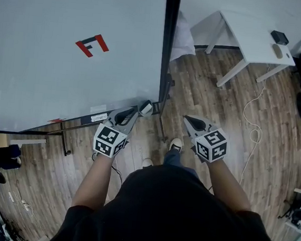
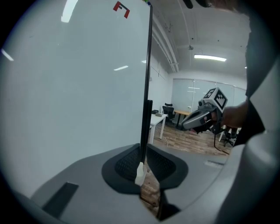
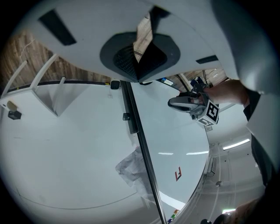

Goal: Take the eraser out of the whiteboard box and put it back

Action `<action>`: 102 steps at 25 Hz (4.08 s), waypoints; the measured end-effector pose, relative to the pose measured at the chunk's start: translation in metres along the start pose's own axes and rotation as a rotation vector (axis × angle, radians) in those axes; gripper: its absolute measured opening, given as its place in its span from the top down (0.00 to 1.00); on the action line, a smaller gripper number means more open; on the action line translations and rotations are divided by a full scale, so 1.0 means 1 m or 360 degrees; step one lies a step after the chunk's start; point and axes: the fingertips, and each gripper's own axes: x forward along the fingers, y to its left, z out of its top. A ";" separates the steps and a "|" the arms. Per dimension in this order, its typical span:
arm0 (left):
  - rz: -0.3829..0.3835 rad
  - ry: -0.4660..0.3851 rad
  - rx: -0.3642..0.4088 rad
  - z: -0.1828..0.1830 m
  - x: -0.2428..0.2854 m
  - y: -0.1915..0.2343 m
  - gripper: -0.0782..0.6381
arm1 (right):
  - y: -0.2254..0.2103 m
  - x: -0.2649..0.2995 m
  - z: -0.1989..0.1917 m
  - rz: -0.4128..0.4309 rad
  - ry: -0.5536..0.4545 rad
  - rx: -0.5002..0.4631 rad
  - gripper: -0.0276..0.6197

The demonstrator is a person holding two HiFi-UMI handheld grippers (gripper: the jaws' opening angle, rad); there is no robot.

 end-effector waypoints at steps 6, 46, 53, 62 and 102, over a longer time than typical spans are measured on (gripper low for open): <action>-0.0023 0.0058 -0.0027 -0.015 0.021 0.000 0.78 | -0.013 0.000 -0.003 -0.0020 0.0013 0.0020 0.97; -0.0094 0.0358 -0.0113 -0.084 0.102 0.018 0.62 | -0.028 0.021 -0.034 0.0014 0.0173 0.0047 0.97; -0.0101 0.0402 -0.0126 -0.093 0.112 0.017 0.62 | -0.029 0.024 -0.036 0.0016 0.0182 0.0054 0.97; -0.0112 0.0430 -0.0151 -0.098 0.116 0.017 0.63 | -0.030 0.024 -0.036 0.0014 0.0182 0.0056 0.97; -0.0117 0.0222 -0.0107 -0.038 0.067 0.003 0.68 | -0.003 0.001 -0.025 0.0004 0.0088 -0.0006 0.97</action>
